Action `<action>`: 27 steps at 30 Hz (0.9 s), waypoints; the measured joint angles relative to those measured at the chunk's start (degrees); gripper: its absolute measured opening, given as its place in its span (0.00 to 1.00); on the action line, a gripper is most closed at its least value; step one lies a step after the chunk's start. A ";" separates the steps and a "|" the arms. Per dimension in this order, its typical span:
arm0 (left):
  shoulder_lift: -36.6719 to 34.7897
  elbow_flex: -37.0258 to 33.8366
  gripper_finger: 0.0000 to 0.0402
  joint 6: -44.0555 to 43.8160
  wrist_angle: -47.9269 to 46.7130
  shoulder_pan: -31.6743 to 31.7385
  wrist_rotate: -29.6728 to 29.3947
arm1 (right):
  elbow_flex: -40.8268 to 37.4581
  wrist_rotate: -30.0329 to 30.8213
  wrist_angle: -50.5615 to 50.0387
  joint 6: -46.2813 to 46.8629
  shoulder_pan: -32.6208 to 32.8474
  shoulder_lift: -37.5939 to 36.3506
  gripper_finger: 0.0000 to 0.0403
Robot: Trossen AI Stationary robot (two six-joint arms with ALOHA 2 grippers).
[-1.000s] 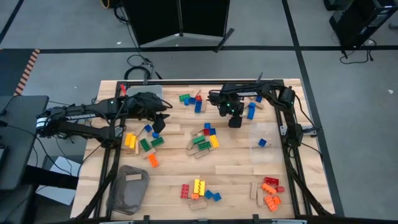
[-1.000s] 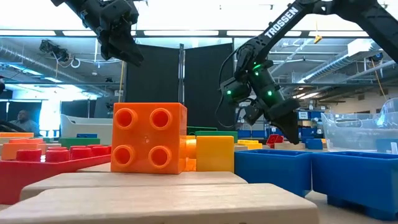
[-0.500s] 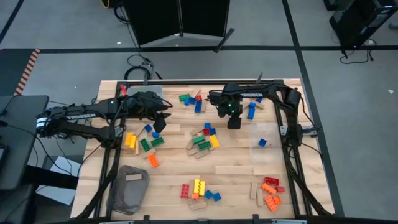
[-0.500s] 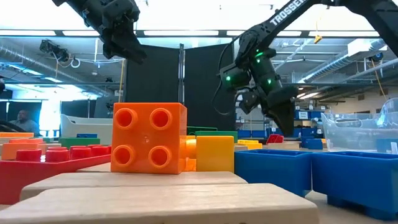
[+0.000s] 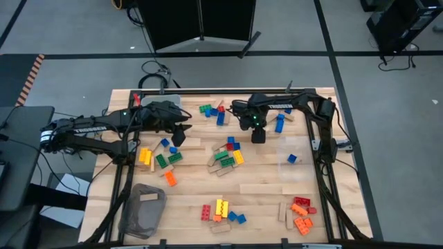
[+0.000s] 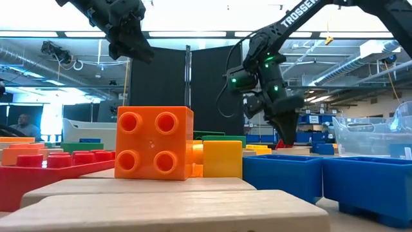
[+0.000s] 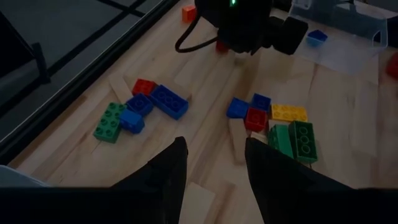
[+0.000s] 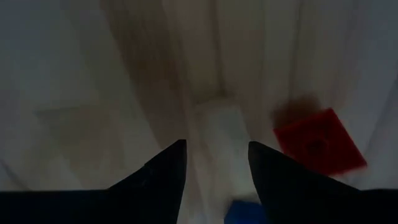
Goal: Sort blocks by size
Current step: Put the brown block into the black bin
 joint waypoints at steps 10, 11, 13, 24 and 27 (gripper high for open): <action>0.00 0.00 0.42 -0.04 0.78 0.00 0.00 | -3.49 1.31 4.04 -1.02 -0.01 -0.47 0.45; 0.00 0.00 0.42 -0.04 0.90 0.02 0.00 | -3.49 1.26 4.26 -1.02 -0.13 -0.44 0.44; 0.00 0.00 0.42 -0.04 1.39 0.07 -0.46 | -3.71 0.50 6.55 -1.10 -0.35 -0.34 0.42; 0.00 0.02 0.42 0.24 3.91 0.02 -1.42 | -3.91 -1.65 7.71 0.59 -0.35 0.07 0.39; 0.00 0.02 0.42 0.29 3.93 0.02 -1.42 | -3.91 -1.71 7.79 0.99 -0.37 0.04 0.35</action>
